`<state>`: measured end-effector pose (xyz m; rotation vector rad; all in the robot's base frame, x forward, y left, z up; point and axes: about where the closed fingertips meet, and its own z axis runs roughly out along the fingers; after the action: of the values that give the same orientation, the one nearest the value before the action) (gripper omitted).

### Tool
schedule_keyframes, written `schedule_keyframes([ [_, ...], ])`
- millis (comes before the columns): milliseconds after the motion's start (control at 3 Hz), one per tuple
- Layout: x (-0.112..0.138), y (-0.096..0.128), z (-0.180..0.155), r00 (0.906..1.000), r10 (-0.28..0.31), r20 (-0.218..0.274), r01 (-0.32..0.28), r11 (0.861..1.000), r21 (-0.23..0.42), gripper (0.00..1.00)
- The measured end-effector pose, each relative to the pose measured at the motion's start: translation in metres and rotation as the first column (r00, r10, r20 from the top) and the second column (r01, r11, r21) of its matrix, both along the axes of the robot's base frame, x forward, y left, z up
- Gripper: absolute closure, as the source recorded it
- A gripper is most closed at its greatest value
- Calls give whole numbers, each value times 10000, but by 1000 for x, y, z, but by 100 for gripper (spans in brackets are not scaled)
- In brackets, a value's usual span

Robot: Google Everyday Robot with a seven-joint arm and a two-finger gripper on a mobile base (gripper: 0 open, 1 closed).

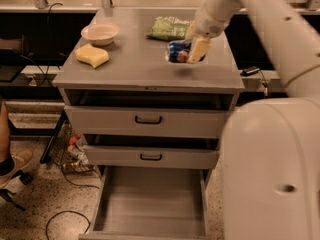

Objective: Place pepsi can into bottom drawer

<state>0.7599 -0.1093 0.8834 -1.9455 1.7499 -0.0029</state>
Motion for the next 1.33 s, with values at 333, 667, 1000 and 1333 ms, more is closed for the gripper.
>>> schedule_keyframes([
  [333,-49,-32,25,9995,-181,-261,188,9995,269,100],
  [667,-111,-44,12,9893,54,-1456,8,9991,427,100],
  [1000,-111,-44,12,9893,54,-1455,8,9991,428,100],
  [1333,-126,-46,-10,9806,-169,-1955,223,9994,254,100],
])
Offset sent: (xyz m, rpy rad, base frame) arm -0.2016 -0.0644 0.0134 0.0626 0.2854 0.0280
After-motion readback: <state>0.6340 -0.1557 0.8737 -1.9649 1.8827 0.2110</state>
